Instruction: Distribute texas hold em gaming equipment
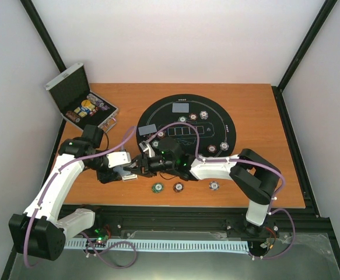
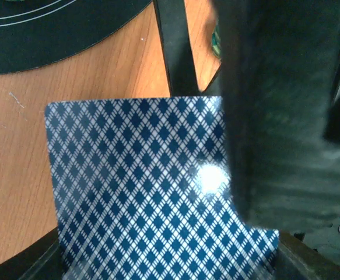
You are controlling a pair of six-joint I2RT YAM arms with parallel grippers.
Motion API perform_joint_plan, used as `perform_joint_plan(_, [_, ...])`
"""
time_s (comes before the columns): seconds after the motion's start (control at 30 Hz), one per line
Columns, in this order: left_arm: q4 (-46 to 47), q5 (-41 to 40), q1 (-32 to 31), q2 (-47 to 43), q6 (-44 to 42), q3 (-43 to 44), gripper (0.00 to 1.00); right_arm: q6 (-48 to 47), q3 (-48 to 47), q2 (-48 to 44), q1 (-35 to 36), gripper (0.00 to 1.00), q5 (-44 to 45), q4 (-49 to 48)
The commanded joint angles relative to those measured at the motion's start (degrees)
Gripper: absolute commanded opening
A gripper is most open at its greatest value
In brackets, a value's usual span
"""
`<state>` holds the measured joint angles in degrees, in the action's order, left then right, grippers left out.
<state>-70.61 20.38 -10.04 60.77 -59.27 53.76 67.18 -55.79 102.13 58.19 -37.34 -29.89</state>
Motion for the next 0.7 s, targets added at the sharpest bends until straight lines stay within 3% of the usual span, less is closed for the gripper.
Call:
perform_joint_plan(0.0, [-1.0,1.4,-0.2,-1.0,0.1,2.2,0.01,1.9,-1.9,2.8,0.9,0.59,-0.6,-4.7])
perform_joint_plan(0.4, [-1.6,1.0,-0.2,-1.1,-0.3,2.4,0.01,4.7,-8.3,9.8,2.3,0.57,-1.0,-7.7])
perform_joint_plan(0.67, [-1.5,0.6,-0.2,-1.3,-0.4,2.5,0.01,4.8,-5.7,10.7,1.8,0.5,-0.8,-8.0])
